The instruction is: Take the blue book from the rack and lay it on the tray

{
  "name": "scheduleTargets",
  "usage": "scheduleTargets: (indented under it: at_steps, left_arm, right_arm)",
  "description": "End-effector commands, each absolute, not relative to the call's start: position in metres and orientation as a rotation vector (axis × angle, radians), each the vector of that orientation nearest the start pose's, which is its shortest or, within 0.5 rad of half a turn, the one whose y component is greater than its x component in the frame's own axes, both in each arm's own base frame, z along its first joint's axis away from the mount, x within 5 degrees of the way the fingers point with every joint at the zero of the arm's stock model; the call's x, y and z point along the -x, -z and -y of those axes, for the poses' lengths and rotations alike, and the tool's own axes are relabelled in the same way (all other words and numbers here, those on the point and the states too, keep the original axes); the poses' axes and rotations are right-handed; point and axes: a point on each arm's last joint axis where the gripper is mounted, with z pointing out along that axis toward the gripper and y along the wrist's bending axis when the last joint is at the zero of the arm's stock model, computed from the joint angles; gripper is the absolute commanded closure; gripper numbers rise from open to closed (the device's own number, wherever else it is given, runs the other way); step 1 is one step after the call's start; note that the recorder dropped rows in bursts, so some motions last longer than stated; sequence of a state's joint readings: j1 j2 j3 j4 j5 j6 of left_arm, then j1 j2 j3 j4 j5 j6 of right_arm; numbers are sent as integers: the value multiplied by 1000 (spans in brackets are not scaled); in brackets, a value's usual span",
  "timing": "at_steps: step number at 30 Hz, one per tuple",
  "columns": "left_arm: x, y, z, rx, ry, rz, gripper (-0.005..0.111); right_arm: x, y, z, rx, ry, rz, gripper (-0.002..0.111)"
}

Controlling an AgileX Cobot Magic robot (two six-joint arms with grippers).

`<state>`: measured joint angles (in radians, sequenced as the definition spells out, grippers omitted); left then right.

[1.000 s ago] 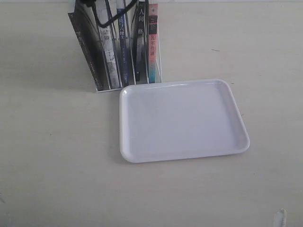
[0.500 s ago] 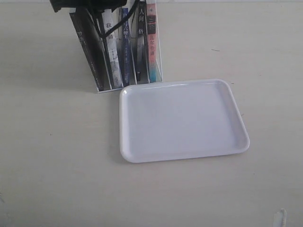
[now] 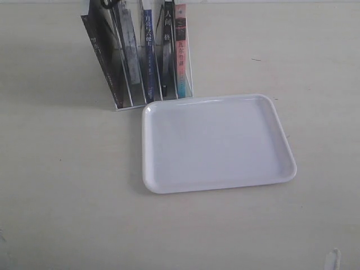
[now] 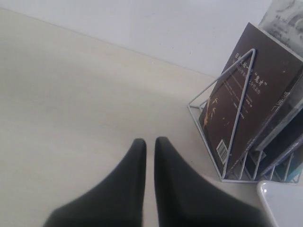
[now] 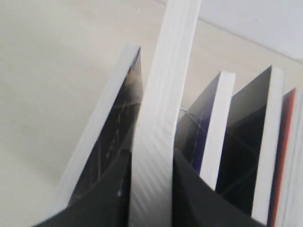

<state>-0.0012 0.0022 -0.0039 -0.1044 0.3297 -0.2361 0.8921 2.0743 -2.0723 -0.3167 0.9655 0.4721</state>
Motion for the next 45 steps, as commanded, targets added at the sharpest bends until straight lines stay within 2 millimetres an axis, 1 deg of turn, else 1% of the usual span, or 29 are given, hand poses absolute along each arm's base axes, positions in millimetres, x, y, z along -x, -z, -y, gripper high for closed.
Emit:
scheduleTargets:
  at_steps: [1,21,23,27,31,33,34,39,40,42,45]
  left_arm:
    - [-54,-184,4,271,281,-1790,101]
    - [-54,-184,4,271,281,-1790,101]
    - [-54,-184,4,271,281,-1790,101]
    - [-54,-184,4,271,281,-1790,101]
    - [-54,-184,4,271,281,-1790,101]
    - [-54,-184,4,271,281,-1792,101]
    - [-54,-184,4,271,281,-1792,101]
    - [-54,-184,4,271,281,-1792,101]
    - [-54,-184,4,271,281,-1792,101]
    - [-54,-184,4,271,281,-1792,101]
    - [-54,-184,4,271,281,-1792,101]
  right_arm:
    - [-316,-361,-348,584,-249,-2235,108]
    - [-316,-358,-348,590,-236,-2244,108]
    - [-318,-353,-350,596,-228,-2251,108]
    - [-325,-331,-358,613,-192,-2282,108]
    - [-328,-322,-361,622,-177,-2293,108]
    - [-328,-322,-361,622,-177,-2294,108]
    - [-328,-322,-361,622,-177,-2294,106]
    - [-328,-321,-360,622,-172,-2297,74]
    - [-327,-323,-360,621,-172,-2297,69]
    - [-326,-326,-358,618,-173,-2296,67]
    - [-323,-338,-354,605,-192,-2283,67]
